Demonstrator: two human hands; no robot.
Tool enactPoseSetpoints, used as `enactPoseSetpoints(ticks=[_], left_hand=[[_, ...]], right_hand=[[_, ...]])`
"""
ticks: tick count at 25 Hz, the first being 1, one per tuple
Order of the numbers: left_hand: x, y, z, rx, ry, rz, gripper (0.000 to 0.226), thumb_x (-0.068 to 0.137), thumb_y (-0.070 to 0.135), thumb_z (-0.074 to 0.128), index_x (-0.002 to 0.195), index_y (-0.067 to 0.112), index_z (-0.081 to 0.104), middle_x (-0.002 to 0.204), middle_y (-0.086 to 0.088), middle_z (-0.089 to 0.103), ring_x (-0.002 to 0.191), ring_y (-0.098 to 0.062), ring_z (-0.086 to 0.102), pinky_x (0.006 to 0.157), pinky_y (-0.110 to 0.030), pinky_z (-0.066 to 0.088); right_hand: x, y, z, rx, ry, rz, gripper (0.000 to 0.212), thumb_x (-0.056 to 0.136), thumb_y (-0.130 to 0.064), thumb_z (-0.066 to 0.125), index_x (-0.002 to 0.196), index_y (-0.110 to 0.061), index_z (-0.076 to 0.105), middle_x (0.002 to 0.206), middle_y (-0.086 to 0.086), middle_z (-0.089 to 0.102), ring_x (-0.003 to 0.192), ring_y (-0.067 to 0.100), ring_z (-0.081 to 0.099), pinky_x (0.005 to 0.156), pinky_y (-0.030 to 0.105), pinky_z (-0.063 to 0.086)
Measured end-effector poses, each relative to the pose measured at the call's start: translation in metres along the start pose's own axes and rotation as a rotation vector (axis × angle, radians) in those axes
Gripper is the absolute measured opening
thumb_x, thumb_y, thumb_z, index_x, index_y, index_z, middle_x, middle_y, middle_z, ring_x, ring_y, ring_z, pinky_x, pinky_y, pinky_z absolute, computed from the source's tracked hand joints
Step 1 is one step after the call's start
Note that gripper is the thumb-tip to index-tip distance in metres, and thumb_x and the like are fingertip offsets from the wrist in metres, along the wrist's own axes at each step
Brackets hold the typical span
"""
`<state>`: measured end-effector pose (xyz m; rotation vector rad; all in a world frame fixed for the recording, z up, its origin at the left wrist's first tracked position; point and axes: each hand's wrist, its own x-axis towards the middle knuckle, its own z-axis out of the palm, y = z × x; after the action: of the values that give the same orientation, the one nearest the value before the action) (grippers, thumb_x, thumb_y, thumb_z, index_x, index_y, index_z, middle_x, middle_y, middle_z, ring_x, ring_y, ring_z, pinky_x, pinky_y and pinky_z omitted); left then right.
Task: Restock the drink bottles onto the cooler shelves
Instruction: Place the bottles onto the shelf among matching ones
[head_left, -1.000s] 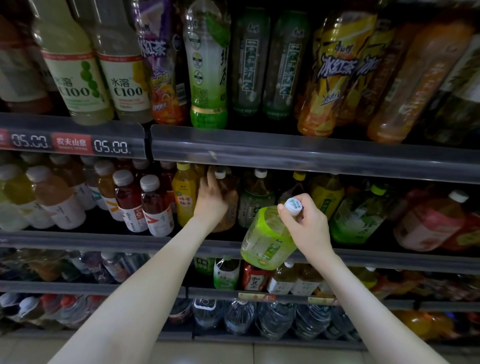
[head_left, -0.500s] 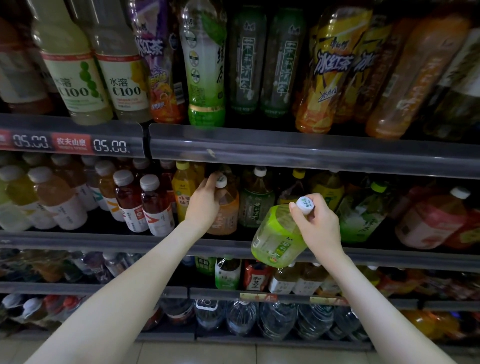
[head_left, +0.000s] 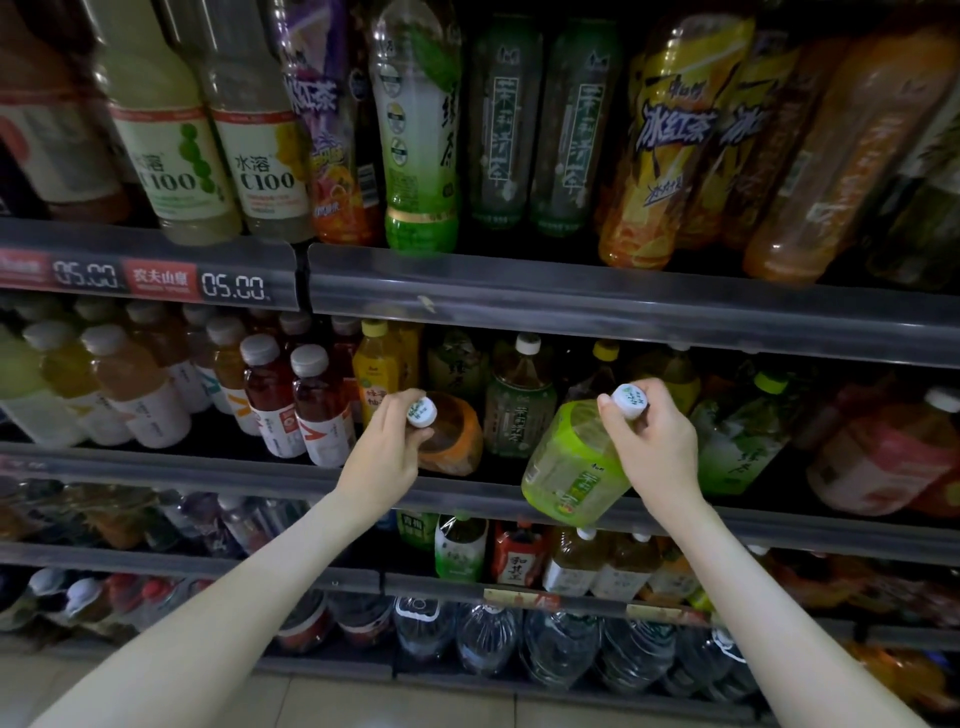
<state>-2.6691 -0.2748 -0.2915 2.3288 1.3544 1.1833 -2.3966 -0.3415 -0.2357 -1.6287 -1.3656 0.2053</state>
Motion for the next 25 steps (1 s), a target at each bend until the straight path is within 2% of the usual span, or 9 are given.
enactPoseSetpoints(ticks=[2, 4, 6, 8, 12, 15, 19, 22, 25], left_hand=[[0.001, 0.005, -0.002, 0.04, -0.006, 0.0, 0.037, 0.088, 0.004, 0.062, 0.122, -0.002, 0.049, 0.113, -0.015, 0.055, 0.099, -0.029, 0.058, 0.077, -0.017, 0.04], [0.01, 0.012, -0.003, 0.127, -0.027, 0.056, 0.04, 0.086, 0.015, 0.067, 0.121, 0.002, 0.053, 0.11, -0.013, 0.056, 0.097, -0.028, 0.057, 0.073, -0.024, 0.046], [0.021, 0.021, 0.001, 0.319, -0.055, 0.185, 0.042, 0.079, 0.025, 0.075, 0.111, 0.003, 0.06, 0.096, -0.012, 0.058, 0.083, -0.03, 0.058, 0.066, -0.035, 0.05], [0.024, 0.031, 0.009, 0.424, -0.069, 0.248, 0.043, 0.07, 0.027, 0.082, 0.101, 0.002, 0.064, 0.088, -0.013, 0.062, 0.076, -0.031, 0.06, 0.063, -0.036, 0.052], [0.021, 0.04, 0.015, 0.3, -0.065, 0.133, 0.041, 0.074, 0.02, 0.079, 0.103, -0.004, 0.062, 0.093, -0.016, 0.067, 0.088, -0.035, 0.063, 0.071, -0.037, 0.055], [0.025, 0.049, 0.009, 0.314, -0.012, 0.139, 0.041, 0.076, 0.019, 0.077, 0.104, -0.006, 0.061, 0.092, -0.019, 0.066, 0.088, -0.036, 0.064, 0.066, -0.037, 0.055], [0.033, 0.091, 0.005, 0.301, 0.04, 0.127, 0.04, 0.079, 0.022, 0.074, 0.106, -0.004, 0.06, 0.093, -0.019, 0.067, 0.087, -0.035, 0.066, 0.061, -0.037, 0.054], [0.036, 0.129, 0.022, 0.262, 0.043, 0.091, 0.04, 0.082, 0.025, 0.072, 0.11, -0.001, 0.059, 0.091, -0.016, 0.067, 0.084, -0.034, 0.065, 0.061, -0.034, 0.049], [0.043, 0.162, 0.052, 0.137, -0.01, -0.031, 0.042, 0.088, 0.034, 0.063, 0.12, 0.008, 0.055, 0.102, -0.012, 0.064, 0.093, -0.029, 0.061, 0.069, -0.028, 0.038]], right_hand=[[0.002, -0.001, 0.002, 0.007, -0.008, -0.006, 0.017, 0.09, -0.031, 0.062, 0.087, -0.019, 0.051, 0.069, -0.01, 0.056, 0.059, 0.005, 0.052, 0.052, 0.021, 0.034], [0.002, -0.002, 0.004, 0.011, -0.021, -0.016, 0.017, 0.09, -0.031, 0.062, 0.087, -0.018, 0.052, 0.069, -0.01, 0.056, 0.059, 0.006, 0.053, 0.052, 0.022, 0.036], [0.001, -0.004, 0.006, 0.007, -0.033, -0.025, 0.017, 0.091, -0.031, 0.062, 0.087, -0.018, 0.051, 0.069, -0.009, 0.056, 0.06, 0.006, 0.053, 0.052, 0.022, 0.036], [-0.001, -0.005, 0.004, 0.026, -0.036, -0.007, 0.017, 0.091, -0.031, 0.062, 0.087, -0.019, 0.051, 0.068, -0.01, 0.055, 0.058, 0.004, 0.051, 0.052, 0.02, 0.035], [-0.005, 0.0, -0.013, -0.018, 0.011, -0.014, 0.019, 0.091, -0.033, 0.061, 0.087, -0.018, 0.05, 0.062, -0.01, 0.051, 0.05, 0.005, 0.046, 0.049, 0.018, 0.032], [-0.008, 0.011, -0.032, -0.059, 0.054, 0.008, 0.021, 0.09, -0.036, 0.061, 0.087, -0.018, 0.051, 0.062, -0.003, 0.054, 0.053, 0.011, 0.048, 0.051, 0.027, 0.037], [-0.008, 0.037, -0.061, -0.06, 0.096, 0.044, 0.022, 0.09, -0.036, 0.061, 0.085, -0.018, 0.051, 0.06, -0.005, 0.054, 0.051, 0.009, 0.046, 0.051, 0.025, 0.035], [-0.008, 0.062, -0.084, -0.049, 0.089, 0.068, 0.022, 0.089, -0.037, 0.061, 0.085, -0.019, 0.05, 0.06, -0.009, 0.051, 0.051, 0.006, 0.045, 0.052, 0.028, 0.035], [-0.004, 0.087, -0.113, -0.049, 0.042, 0.089, 0.021, 0.089, -0.038, 0.061, 0.084, -0.022, 0.05, 0.06, -0.011, 0.052, 0.053, 0.005, 0.046, 0.055, 0.029, 0.035]])
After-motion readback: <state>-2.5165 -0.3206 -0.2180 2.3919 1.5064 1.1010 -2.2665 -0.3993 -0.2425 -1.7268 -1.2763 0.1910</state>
